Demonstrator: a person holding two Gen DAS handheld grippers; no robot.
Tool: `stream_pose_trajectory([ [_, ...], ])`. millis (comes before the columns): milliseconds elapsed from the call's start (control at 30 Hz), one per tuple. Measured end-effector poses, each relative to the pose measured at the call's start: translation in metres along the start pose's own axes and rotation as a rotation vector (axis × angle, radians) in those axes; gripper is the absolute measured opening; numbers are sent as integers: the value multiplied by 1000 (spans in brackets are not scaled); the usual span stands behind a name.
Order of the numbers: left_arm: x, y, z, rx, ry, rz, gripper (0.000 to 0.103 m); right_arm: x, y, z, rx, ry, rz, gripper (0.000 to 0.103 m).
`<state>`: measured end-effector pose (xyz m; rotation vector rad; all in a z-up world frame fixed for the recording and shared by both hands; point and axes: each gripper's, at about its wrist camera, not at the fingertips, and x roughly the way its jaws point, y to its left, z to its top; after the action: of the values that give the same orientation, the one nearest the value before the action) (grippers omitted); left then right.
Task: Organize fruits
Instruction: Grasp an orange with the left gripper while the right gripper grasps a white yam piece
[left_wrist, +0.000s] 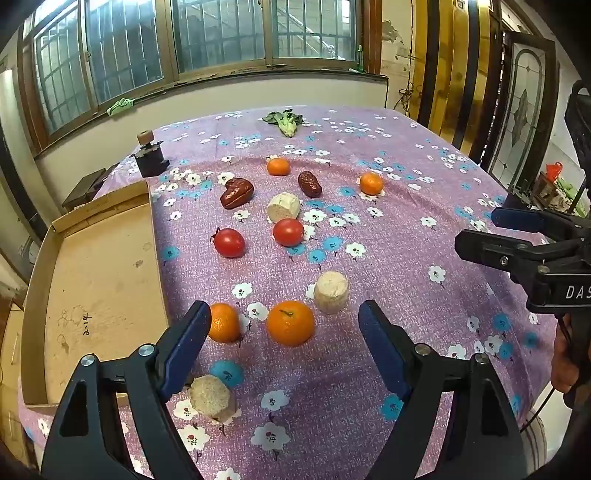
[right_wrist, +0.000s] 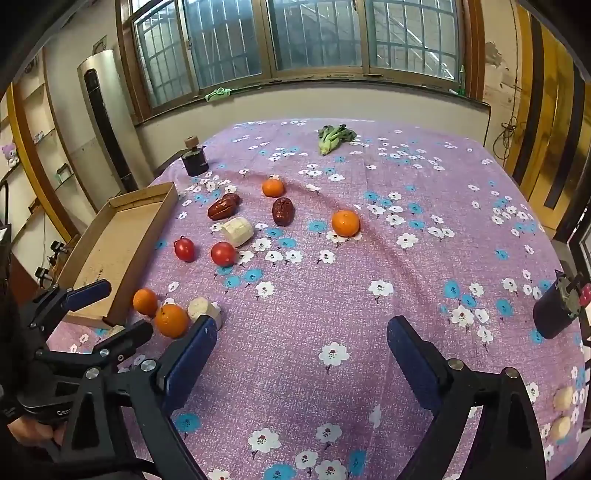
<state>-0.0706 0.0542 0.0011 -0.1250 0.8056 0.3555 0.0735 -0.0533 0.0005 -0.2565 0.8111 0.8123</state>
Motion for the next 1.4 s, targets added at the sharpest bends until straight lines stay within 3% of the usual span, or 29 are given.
stream_pose_trajectory([
  [733,5,0,-13,8,26,-4,82,5,12,-1,-32,-15,50,93],
  [933,11,3,-26,14,42,-55,82,16,21,-5,-48,-39,167,75],
  [1000,16,5,-31,10,58,-69,82,24,28,-5,-68,-24,198,64],
  [1100,24,10,-33,-13,80,-100,82,40,39,-6,-89,72,241,54],
  [1300,40,15,-22,-16,97,-91,82,72,63,-2,-154,140,270,50],
  [1400,43,13,-20,9,84,-71,82,86,68,2,-161,174,280,44],
])
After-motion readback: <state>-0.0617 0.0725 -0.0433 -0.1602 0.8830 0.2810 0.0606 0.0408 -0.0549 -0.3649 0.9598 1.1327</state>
